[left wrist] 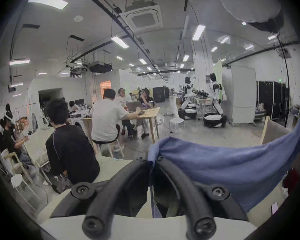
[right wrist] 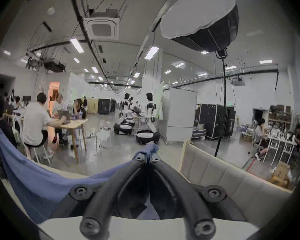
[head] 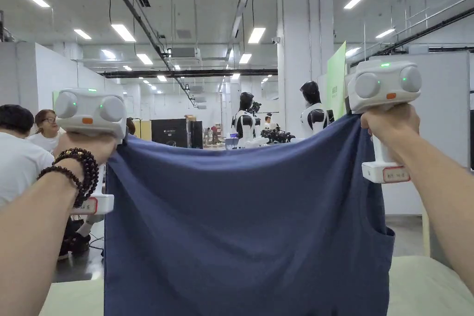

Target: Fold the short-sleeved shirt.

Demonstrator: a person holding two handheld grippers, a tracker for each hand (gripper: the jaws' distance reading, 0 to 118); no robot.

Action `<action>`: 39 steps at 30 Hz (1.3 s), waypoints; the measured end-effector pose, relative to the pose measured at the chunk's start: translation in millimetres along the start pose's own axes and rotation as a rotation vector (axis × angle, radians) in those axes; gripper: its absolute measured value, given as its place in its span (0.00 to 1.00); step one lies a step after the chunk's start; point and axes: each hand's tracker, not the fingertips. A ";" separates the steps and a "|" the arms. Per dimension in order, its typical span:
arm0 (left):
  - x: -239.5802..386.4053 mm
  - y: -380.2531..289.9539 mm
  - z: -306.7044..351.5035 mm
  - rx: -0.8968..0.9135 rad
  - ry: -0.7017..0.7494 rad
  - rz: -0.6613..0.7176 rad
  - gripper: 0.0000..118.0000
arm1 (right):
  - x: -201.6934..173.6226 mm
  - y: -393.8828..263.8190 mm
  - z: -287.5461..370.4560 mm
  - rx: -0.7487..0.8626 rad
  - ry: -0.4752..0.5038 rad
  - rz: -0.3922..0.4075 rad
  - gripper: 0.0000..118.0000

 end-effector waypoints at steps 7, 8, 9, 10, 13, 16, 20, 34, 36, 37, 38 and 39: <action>-3.7 -23.5 -20.9 -0.057 -0.017 0.048 0.02 | -6.4 -25.0 -14.2 -0.059 0.009 -0.004 0.01; -2.6 -28.3 -26.1 -0.064 -0.019 0.043 0.02 | -8.0 -30.7 -16.8 -0.065 0.009 -0.004 0.01; 0.2 -35.8 -30.1 -0.074 -0.013 0.025 0.02 | -10.7 -37.7 -17.1 -0.072 0.009 0.004 0.01; 2.1 -42.0 -33.0 -0.080 -0.009 0.016 0.02 | -12.6 -43.8 -18.1 -0.079 0.009 0.015 0.01; 8.6 -68.9 -41.2 -0.096 -0.014 -0.007 0.02 | -16.4 -71.4 -27.3 -0.101 0.015 0.043 0.01; 16.8 -97.9 -53.6 -0.146 -0.033 -0.020 0.02 | -19.2 -103.0 -38.6 -0.154 0.014 0.062 0.01; 27.7 -135.6 -68.2 -0.185 -0.046 -0.039 0.02 | -19.7 -143.0 -53.5 -0.213 0.018 0.064 0.01; 29.2 -142.2 -31.4 -0.195 -0.074 -0.058 0.02 | -7.6 -156.3 -15.7 -0.216 0.045 0.117 0.01; 19.3 -148.7 -5.8 -0.179 -0.088 -0.047 0.02 | -0.7 -160.3 13.6 -0.212 0.061 0.135 0.01; 13.8 -152.6 8.4 -0.175 -0.098 -0.047 0.02 | 3.9 -165.3 32.4 -0.207 0.065 0.136 0.01; 8.8 -158.6 23.5 -0.175 -0.101 -0.055 0.02 | 8.6 -170.9 51.3 -0.206 0.070 0.135 0.01; 4.0 -166.1 36.9 -0.171 -0.100 -0.053 0.02 | 13.1 -177.6 67.1 -0.205 0.076 0.137 0.01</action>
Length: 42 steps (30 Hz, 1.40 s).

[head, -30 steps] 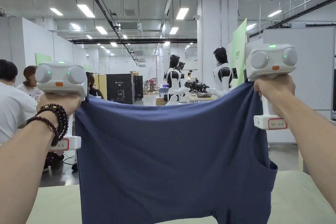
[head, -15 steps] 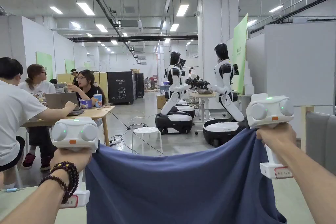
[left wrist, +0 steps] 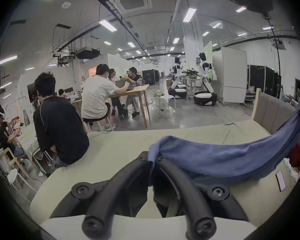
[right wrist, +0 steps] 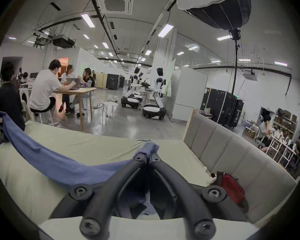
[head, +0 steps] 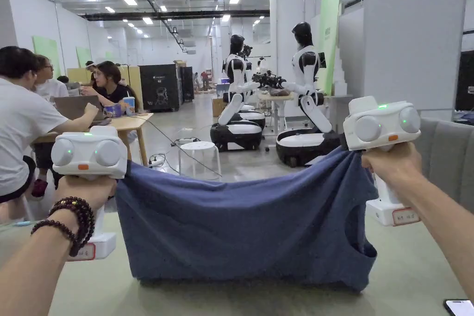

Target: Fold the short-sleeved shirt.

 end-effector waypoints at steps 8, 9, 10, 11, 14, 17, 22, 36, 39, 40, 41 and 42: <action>-23.5 -126.1 93.3 -0.039 -0.060 0.016 0.02 | 11.7 -130.0 120.0 -0.039 0.040 0.043 0.01; -25.2 -144.3 102.6 -0.051 -0.074 0.013 0.02 | 11.8 -148.2 131.5 -0.047 0.045 0.052 0.01; -27.8 -165.6 112.2 -0.055 -0.093 0.031 0.02 | 10.9 -169.4 145.5 -0.060 0.047 0.059 0.01; -30.6 -185.8 119.7 -0.091 -0.119 0.067 0.02 | 10.5 -190.9 156.1 -0.079 0.071 0.053 0.01; -35.1 -241.2 142.9 -0.151 -0.159 0.100 0.02 | 5.6 -250.7 181.9 -0.140 0.101 0.075 0.01; -37.4 -290.5 161.7 -0.182 -0.151 0.079 0.02 | 1.6 -304.2 201.7 -0.208 0.117 0.066 0.01; -51.6 -347.5 183.4 -0.225 -0.156 0.085 0.02 | -4.2 -371.3 230.0 -0.325 0.127 0.081 0.01; -68.7 -409.7 191.6 -0.315 -0.158 0.043 0.02 | 6.1 -429.5 222.0 -0.519 0.078 0.076 0.01; -65.7 -410.3 190.6 -0.319 -0.156 0.051 0.03 | 5.0 -429.7 220.9 -0.522 0.074 0.093 0.06; -65.4 -409.5 189.5 -0.324 -0.154 0.055 0.09 | 6.0 -429.1 221.2 -0.522 0.074 0.092 0.15; -66.0 -408.8 189.6 -0.330 -0.149 0.053 0.29 | 8.0 -427.2 223.0 -0.522 0.075 0.086 0.40; -65.4 -406.4 190.8 -0.333 -0.145 0.046 0.54 | 8.8 -424.3 227.3 -0.516 0.061 0.076 0.65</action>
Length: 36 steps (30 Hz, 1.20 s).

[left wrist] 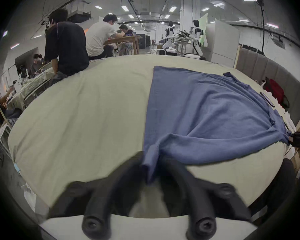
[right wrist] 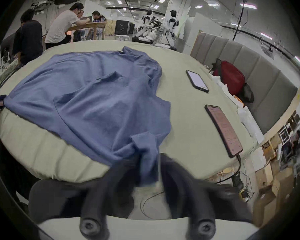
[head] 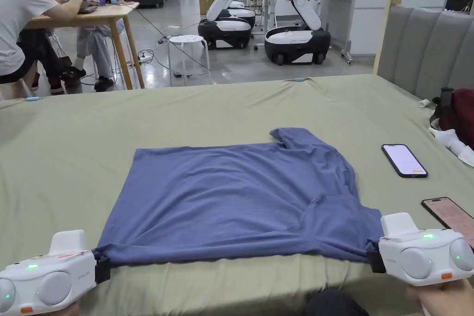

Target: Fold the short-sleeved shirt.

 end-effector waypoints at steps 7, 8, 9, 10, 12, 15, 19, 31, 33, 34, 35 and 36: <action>10.7 24.5 21.2 0.096 0.002 -0.073 0.79 | 0.8 24.9 41.9 0.140 0.039 -0.058 0.65; 12.7 27.8 22.5 0.092 0.007 -0.076 0.46 | -1.0 26.9 43.1 0.156 0.037 -0.063 0.30; 13.7 30.6 24.6 0.095 0.005 -0.078 0.34 | -3.6 30.3 43.0 0.171 0.033 -0.061 0.15; 14.2 31.8 25.9 0.100 -0.002 -0.080 0.23 | -5.5 31.6 41.8 0.174 0.025 -0.059 0.08; 13.9 29.7 23.6 0.105 -0.006 -0.080 0.00 | -7.4 32.4 38.4 0.176 0.017 -0.070 0.01; 6.1 27.6 30.2 0.093 -0.058 -0.041 0.00 | -7.1 31.9 38.8 0.169 0.048 -0.084 0.00; -3.3 24.2 31.1 0.090 -0.024 -0.043 0.02 | -8.2 31.3 39.8 0.167 0.050 -0.068 0.00; -9.7 -0.6 -11.9 -0.035 0.007 -0.072 0.56 | -9.7 24.3 30.5 0.120 0.054 -0.071 0.00; -11.5 -3.2 -14.8 -0.049 -0.033 -0.060 0.34 | -8.7 24.1 28.6 0.113 0.056 -0.070 0.00; -9.5 -3.4 -11.7 -0.037 -0.064 -0.048 0.25 | -8.4 23.7 28.3 0.110 0.054 -0.068 0.00; -5.2 -3.0 -7.6 -0.032 -0.041 -0.055 0.08 | -8.1 23.4 28.1 0.108 0.053 -0.068 0.00; -3.0 -1.2 -5.3 -0.026 -0.047 -0.074 0.05 | -7.6 23.1 28.0 0.107 0.051 -0.068 0.00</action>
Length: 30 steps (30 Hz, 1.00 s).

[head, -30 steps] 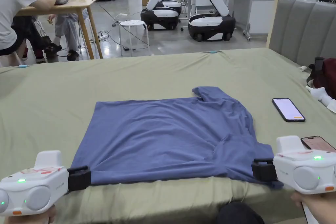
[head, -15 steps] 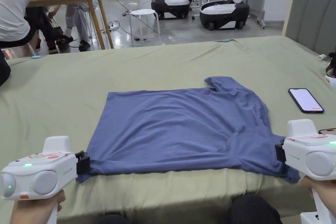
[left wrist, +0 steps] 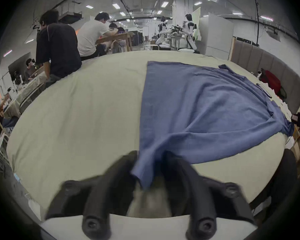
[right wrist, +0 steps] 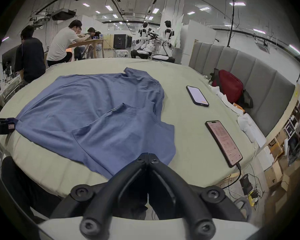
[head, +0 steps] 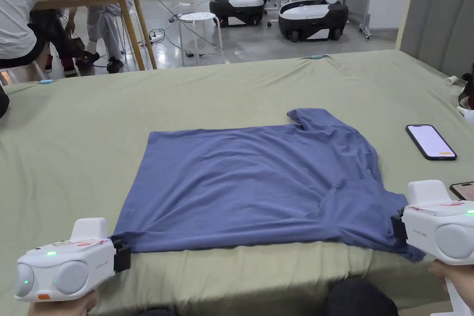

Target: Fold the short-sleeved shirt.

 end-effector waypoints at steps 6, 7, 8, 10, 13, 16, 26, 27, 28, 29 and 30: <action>-5.1 5.0 2.3 0.017 0.005 0.012 0.05 | 4.3 -2.8 5.4 0.006 0.014 -0.012 0.00; -5.3 4.9 1.8 0.019 0.003 0.014 0.05 | 5.7 -4.1 6.1 0.006 0.023 -0.015 0.00; -4.7 4.9 1.8 0.021 0.003 0.012 0.05 | 7.6 -5.8 6.0 0.003 0.034 -0.020 0.09; -3.7 4.9 1.9 0.021 0.005 0.004 0.05 | 10.2 -9.7 3.1 -0.019 0.043 -0.024 0.57; -2.3 4.9 1.9 0.021 0.009 0.001 0.05 | 13.3 -18.0 -1.7 -0.044 0.046 -0.013 0.67; -2.2 4.5 -0.2 0.018 0.010 0.002 0.05 | 16.3 -24.6 -13.2 -0.098 0.034 -0.002 0.65; 2.0 3.0 -2.9 0.008 0.016 -0.016 0.05 | 7.7 -25.9 -28.6 -0.135 0.111 0.026 0.09; 2.8 2.5 -3.2 0.008 0.020 -0.018 0.05 | 5.0 -25.0 -28.9 -0.139 0.097 0.018 0.09; 3.6 2.5 -2.9 0.009 0.022 -0.022 0.05 | 3.2 -24.3 -29.8 -0.147 0.091 0.024 0.09; 4.1 2.8 -2.3 0.010 0.025 -0.021 0.05 | 2.4 -24.6 -29.0 -0.143 0.084 0.027 0.09; 4.3 3.2 -1.8 0.011 0.027 -0.018 0.05 | 1.4 -24.4 -27.5 -0.135 0.077 0.023 0.09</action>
